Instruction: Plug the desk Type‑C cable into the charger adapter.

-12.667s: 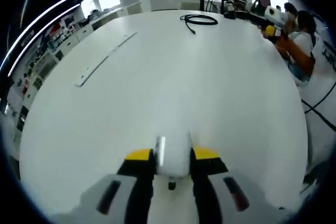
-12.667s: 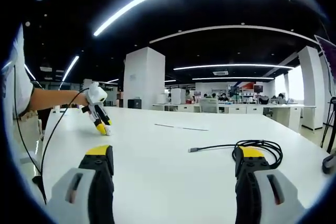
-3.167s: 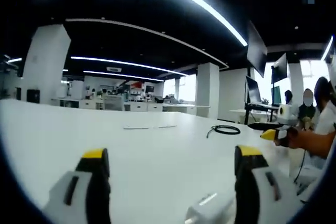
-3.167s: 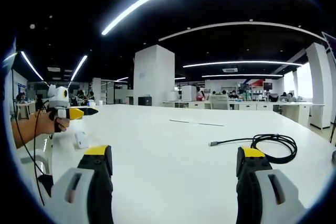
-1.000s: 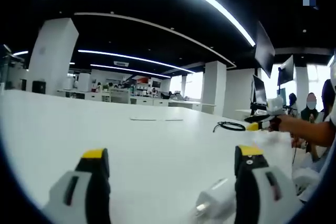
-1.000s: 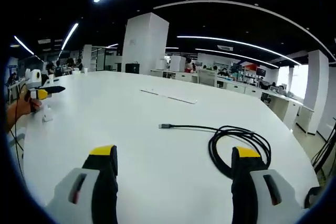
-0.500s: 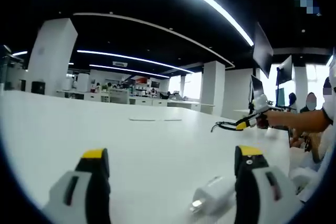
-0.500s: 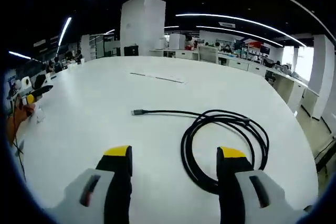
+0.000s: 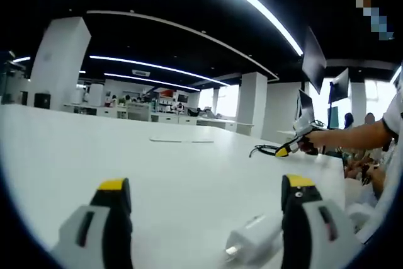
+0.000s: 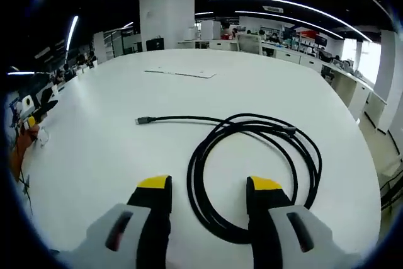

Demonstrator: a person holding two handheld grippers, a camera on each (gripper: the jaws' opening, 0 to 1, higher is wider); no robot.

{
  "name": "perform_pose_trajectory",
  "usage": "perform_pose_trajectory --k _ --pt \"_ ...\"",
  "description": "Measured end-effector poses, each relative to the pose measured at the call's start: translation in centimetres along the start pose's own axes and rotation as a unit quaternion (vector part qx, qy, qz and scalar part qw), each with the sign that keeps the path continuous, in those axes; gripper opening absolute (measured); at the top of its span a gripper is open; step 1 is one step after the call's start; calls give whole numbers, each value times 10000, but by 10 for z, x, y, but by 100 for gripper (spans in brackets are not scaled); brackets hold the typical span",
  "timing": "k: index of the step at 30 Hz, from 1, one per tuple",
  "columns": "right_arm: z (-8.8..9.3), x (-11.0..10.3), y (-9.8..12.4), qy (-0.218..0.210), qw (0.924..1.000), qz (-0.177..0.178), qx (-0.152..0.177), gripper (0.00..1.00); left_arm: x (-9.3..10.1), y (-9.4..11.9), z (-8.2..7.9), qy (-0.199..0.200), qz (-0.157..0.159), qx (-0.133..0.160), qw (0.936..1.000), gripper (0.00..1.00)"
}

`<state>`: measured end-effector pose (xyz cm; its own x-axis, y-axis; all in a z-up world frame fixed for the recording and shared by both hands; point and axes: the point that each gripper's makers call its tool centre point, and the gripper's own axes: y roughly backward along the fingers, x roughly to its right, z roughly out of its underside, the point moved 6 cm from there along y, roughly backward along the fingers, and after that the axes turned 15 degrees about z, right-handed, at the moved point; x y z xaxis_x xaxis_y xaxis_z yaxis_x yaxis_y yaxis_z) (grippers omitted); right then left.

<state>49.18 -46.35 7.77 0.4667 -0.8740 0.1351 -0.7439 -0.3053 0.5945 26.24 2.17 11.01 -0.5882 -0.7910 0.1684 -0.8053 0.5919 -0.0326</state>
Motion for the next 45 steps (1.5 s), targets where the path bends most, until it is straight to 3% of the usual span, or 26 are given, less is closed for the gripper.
perform_pose_trajectory --k 6,10,20,26,45 --pt "-2 -2 -2 251 9996 -54 -120 33 -1 -3 3 38 7 -101 9999 100" --pt "-4 -5 -3 390 9989 -158 -214 26 -1 1 -4 -22 -23 -39 10000 100" --pt "-8 -6 -5 525 9973 -294 -424 19 -2 10 -9 -115 -149 -17 9998 100" --pt "-11 -11 -9 631 9963 -361 -465 8 -2 17 -7 -94 -210 -12 9997 100" --pt "-8 -16 -8 749 9960 -294 -381 7 1 26 -6 -112 -302 -14 9995 100"
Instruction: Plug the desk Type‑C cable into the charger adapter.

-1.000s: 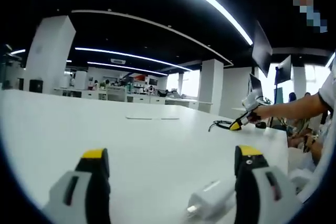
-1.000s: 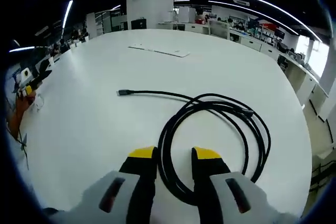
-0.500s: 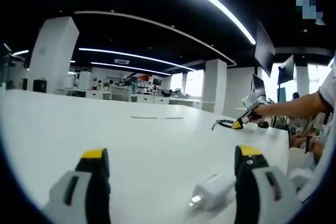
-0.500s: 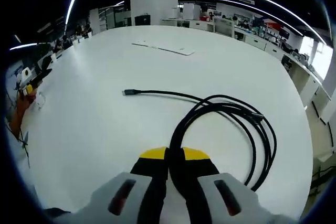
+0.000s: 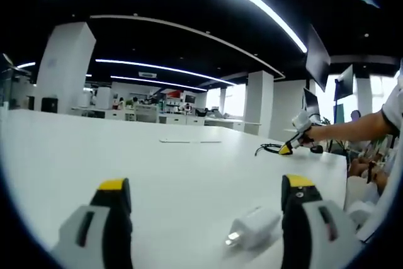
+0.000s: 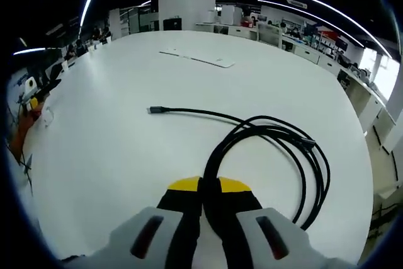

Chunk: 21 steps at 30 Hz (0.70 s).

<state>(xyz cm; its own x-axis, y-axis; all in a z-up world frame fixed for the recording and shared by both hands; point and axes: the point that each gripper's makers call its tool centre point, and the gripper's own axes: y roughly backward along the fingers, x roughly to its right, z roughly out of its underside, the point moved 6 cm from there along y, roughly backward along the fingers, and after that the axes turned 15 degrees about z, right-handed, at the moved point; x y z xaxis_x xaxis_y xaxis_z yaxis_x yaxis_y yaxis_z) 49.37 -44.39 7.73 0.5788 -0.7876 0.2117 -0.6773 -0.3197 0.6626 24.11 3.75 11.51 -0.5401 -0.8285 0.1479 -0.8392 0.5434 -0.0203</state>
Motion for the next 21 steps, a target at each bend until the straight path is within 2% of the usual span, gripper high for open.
perform_pose_trajectory --k 21 --pt "1 -3 8 -111 9998 -130 40 6 2 2 -1 -41 -20 -10 10000 100"
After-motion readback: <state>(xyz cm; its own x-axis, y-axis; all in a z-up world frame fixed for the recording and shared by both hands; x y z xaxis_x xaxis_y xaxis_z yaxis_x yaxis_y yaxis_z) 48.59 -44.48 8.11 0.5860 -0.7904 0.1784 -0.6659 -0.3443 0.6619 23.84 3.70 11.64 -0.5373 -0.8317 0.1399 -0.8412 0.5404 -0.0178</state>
